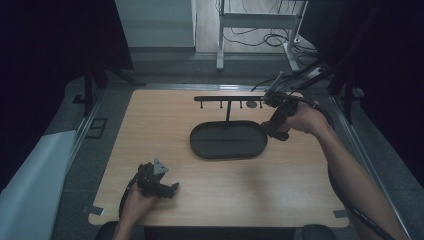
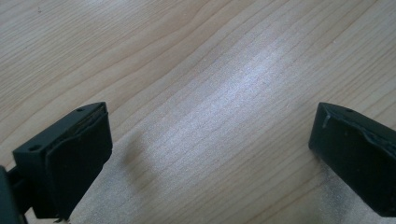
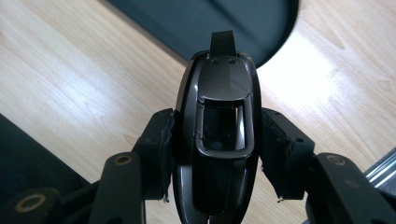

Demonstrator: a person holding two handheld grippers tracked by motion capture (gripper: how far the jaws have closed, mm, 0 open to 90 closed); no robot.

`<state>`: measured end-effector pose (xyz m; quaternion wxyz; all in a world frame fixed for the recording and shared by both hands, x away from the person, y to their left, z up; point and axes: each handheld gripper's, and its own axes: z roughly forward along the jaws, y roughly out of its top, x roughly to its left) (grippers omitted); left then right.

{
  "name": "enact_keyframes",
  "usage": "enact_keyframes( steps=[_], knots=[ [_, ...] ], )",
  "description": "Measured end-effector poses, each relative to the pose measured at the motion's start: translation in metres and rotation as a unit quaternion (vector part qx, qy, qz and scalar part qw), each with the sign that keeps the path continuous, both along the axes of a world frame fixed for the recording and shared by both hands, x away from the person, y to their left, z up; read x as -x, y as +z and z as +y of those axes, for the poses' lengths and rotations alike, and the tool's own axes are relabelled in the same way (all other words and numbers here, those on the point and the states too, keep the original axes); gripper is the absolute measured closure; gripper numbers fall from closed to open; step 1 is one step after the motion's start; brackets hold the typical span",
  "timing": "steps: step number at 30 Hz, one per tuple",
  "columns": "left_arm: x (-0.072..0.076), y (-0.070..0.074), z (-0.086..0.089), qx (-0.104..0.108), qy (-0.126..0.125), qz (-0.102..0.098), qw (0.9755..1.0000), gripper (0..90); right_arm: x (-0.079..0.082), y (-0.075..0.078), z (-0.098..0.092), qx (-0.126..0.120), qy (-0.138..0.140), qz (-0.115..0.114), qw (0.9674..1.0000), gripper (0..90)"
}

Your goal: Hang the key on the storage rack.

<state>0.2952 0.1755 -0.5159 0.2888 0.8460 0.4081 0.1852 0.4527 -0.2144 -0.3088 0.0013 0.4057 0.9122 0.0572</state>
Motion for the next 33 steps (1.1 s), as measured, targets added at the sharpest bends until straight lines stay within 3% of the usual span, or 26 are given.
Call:
enact_keyframes(
  steps=[6,21,33],
  knots=[
    [0.000,0.000,0.000,-0.002,-0.002,0.001,1.0000,0.0,-0.014,0.008,-0.005,-0.009,-0.015,-0.005,0.9998,48.4],
    [0.000,0.000,0.001,-0.001,-0.002,0.001,1.0000,0.0,-0.047,-0.011,0.009,-0.017,-0.032,-0.002,0.9993,48.5],
    [0.000,0.000,0.001,-0.002,-0.004,0.002,1.0000,0.0,-0.063,-0.013,0.013,-0.019,-0.049,0.000,0.9986,48.6]
  ],
)
